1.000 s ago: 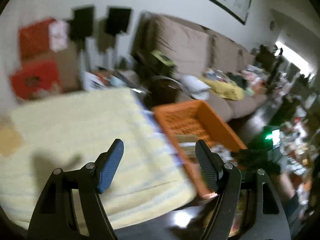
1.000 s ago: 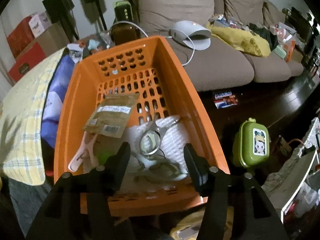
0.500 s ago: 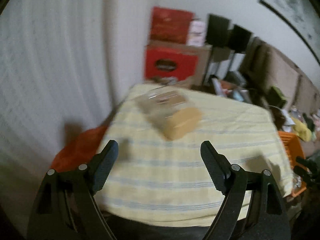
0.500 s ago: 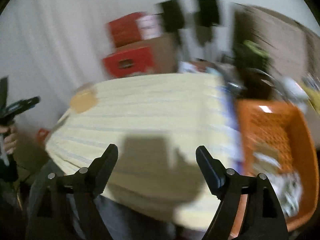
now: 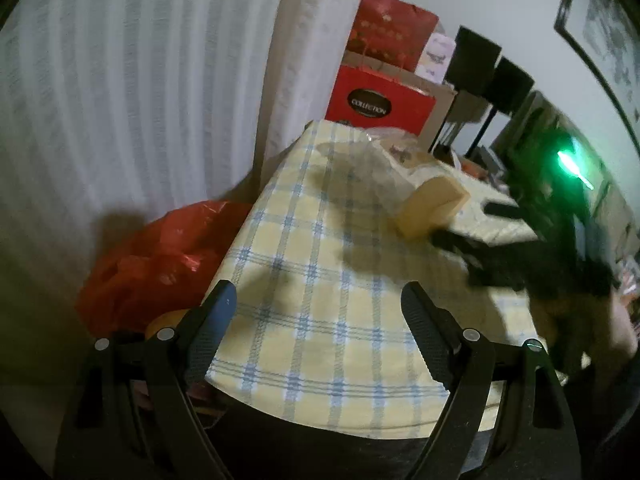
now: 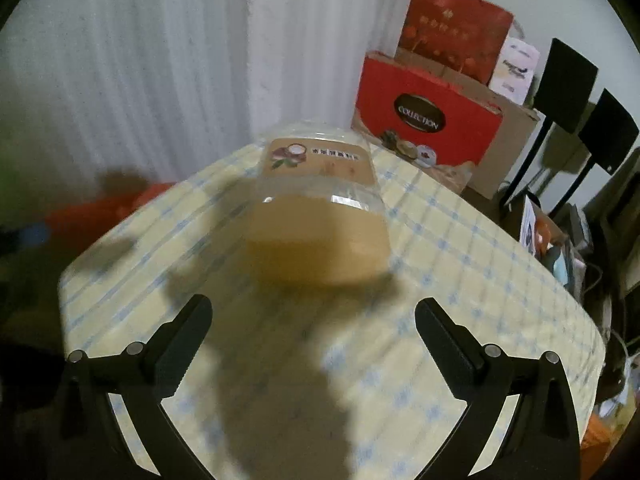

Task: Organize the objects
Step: 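Swing both grippers back over the table toward the clear plastic box, then grasp the clear plastic box with tan lid using both grippers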

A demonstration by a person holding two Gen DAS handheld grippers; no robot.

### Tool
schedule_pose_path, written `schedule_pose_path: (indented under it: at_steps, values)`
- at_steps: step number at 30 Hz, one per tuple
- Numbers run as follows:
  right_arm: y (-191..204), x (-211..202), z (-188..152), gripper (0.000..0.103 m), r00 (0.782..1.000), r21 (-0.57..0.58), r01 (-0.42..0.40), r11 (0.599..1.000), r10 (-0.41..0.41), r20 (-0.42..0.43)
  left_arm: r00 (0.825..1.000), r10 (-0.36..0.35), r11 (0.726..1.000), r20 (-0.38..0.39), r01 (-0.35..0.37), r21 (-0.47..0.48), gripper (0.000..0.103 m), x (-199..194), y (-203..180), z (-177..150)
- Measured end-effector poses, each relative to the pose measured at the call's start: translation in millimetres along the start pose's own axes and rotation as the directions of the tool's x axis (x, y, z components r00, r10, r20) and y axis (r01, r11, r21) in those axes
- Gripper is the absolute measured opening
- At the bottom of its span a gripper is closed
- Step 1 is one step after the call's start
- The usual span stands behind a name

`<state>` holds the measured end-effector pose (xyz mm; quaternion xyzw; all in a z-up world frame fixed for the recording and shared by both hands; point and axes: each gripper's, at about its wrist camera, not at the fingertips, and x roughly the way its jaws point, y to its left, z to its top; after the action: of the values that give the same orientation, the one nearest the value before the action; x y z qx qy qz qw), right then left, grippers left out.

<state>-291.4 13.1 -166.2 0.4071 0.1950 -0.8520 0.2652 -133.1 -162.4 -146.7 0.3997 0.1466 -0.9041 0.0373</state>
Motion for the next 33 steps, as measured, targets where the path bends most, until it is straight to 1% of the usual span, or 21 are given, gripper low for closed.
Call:
schedule_pose_path:
  at_steps: [2, 4, 6, 7, 8, 12, 17, 18, 19, 20, 21, 22, 23, 24, 25, 26, 27, 28, 30, 31, 33]
  values:
    - [1, 19, 7, 0.102, 1.000, 0.011, 0.004, 1.000, -0.003, -0.019, 1.000, -0.008, 1.000, -0.009, 0.008, 0.018, 0.083, 5, 0, -5]
    - [0, 33, 9, 0.102, 0.999, 0.023, 0.027, 0.999, -0.026, -0.040, 0.999, -0.024, 1.000, -0.022, 0.025, 0.005, 0.083, 9, 2, -9]
    - [-1, 39, 9, 0.102, 0.999, 0.037, 0.035, 0.999, -0.034, -0.031, 0.999, -0.037, 0.999, -0.025, 0.037, 0.001, 0.083, 11, 5, -10]
    - [-1, 38, 8, 0.099, 1.000, 0.041, 0.019, 0.999, -0.018, -0.020, 0.999, -0.039, 0.999, -0.023, 0.039, -0.002, 0.083, 11, 6, -11]
    - [-1, 37, 8, 0.090, 1.000, 0.046, 0.009, 0.999, -0.008, -0.012, 0.999, -0.039, 0.999, -0.022, 0.039, -0.005, 0.083, 11, 8, -11]
    - [-1, 19, -2, 0.089, 1.000, 0.027, -0.024, 0.999, 0.024, 0.000, 0.999, -0.034, 0.999, -0.016, 0.033, -0.034, 0.083, 8, 14, -8]
    - [12, -11, -34, 0.089, 0.999, -0.014, -0.053, 0.999, 0.052, -0.008, 0.999, -0.029, 0.999, -0.014, 0.028, -0.039, 0.083, -2, 8, -4]
    - [16, -20, -45, 0.089, 0.998, -0.030, -0.056, 0.998, 0.056, -0.014, 0.999, -0.036, 0.999, -0.018, 0.035, -0.040, 0.083, -3, 5, -3]
    - [20, -26, -52, 0.089, 0.998, -0.040, -0.055, 0.998, 0.054, -0.017, 0.998, -0.055, 0.997, -0.034, 0.053, -0.057, 0.086, -4, 1, -2]
    - [24, -33, -59, 0.089, 0.999, -0.048, -0.052, 0.997, 0.051, -0.020, 0.995, -0.078, 0.994, -0.064, 0.073, -0.084, 0.089, -2, -1, 0]
    - [29, -41, -69, 0.089, 0.999, -0.060, -0.049, 0.997, 0.048, -0.019, 0.990, -0.102, 0.989, -0.099, 0.090, -0.113, 0.089, 1, -3, 1]
    - [34, -48, -75, 0.089, 0.999, -0.065, -0.050, 0.997, 0.049, -0.016, 0.981, -0.132, 0.982, -0.142, 0.110, -0.152, 0.089, 6, -6, 4]
    - [39, -55, -82, 0.089, 0.998, -0.068, -0.055, 0.996, 0.054, -0.013, 0.975, -0.154, 0.976, -0.161, 0.125, -0.179, 0.089, 9, -9, 7]
    - [43, -62, -90, 0.089, 0.998, -0.064, -0.065, 0.996, 0.064, -0.010, 0.971, -0.179, 0.970, -0.162, 0.146, -0.197, 0.089, 10, -12, 10]
    - [47, -68, -97, 0.089, 0.997, -0.059, -0.075, 0.995, 0.074, -0.004, 0.959, -0.224, 0.958, -0.172, 0.184, -0.221, 0.090, 16, -17, 15]
    - [50, -73, -103, 0.089, 0.997, -0.057, -0.078, 0.995, 0.078, 0.001, 0.948, -0.244, 0.950, -0.202, 0.193, -0.244, 0.089, 22, -21, 17]
    - [52, -76, -109, 0.089, 0.997, -0.059, -0.076, 0.995, 0.076, 0.002, 0.934, -0.265, 0.943, -0.241, 0.199, -0.266, 0.089, 31, -25, 19]
    - [55, -78, -114, 0.089, 0.998, -0.065, -0.070, 0.995, 0.070, -0.001, 0.905, -0.308, 0.930, -0.292, 0.222, -0.294, 0.089, 43, -31, 21]
    - [63, -83, -122, 0.089, 1.000, -0.073, -0.030, 0.997, 0.030, 0.001, 0.873, -0.364, 0.905, -0.323, 0.249, -0.346, 0.090, 58, -38, 23]
    - [66, -85, -125, 0.089, 1.000, -0.074, -0.009, 0.997, 0.009, 0.003, 0.858, -0.365, 0.903, -0.360, 0.232, -0.362, 0.089, 68, -44, 21]
    - [73, -91, -130, 0.089, 0.999, -0.062, 0.035, 0.997, -0.035, 0.004, 0.843, -0.340, 0.917, -0.417, 0.199, -0.345, 0.091, 81, -55, 17]
